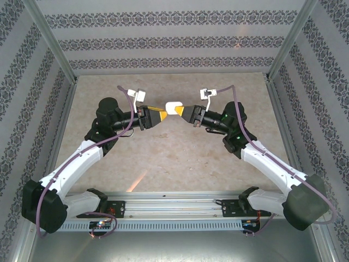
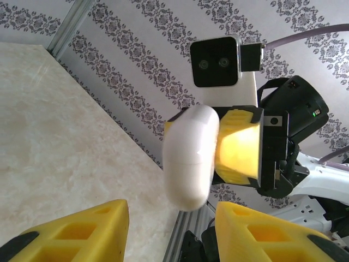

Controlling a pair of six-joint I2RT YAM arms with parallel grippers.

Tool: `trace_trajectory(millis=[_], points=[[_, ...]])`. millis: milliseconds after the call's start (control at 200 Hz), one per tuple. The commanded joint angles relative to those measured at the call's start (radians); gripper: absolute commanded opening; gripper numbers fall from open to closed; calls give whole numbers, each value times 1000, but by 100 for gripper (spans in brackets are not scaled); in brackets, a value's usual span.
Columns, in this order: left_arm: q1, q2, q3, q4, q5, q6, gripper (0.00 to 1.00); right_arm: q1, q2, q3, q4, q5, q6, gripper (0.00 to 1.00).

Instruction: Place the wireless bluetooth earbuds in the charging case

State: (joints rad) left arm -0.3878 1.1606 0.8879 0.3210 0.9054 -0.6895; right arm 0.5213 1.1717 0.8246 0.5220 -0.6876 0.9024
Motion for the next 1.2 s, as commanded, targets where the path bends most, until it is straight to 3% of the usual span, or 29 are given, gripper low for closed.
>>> trace_trajectory(millis=[0,195,445,739,994,1194], points=[[13,-11,10,53,-5,-18,45,21,-9,1,43,5,-17,0],[12,12,0,209,24,-97,44,48,9,11,47,0,-16,0],[10,16,-4,201,51,-93,40,59,9,19,46,22,-15,0],[6,3,-47,185,59,-84,46,60,8,27,41,40,-19,0],[1,17,-34,185,73,-84,36,74,22,37,41,39,-21,0],[-8,25,-30,187,90,-87,21,83,23,40,39,44,-25,0]])
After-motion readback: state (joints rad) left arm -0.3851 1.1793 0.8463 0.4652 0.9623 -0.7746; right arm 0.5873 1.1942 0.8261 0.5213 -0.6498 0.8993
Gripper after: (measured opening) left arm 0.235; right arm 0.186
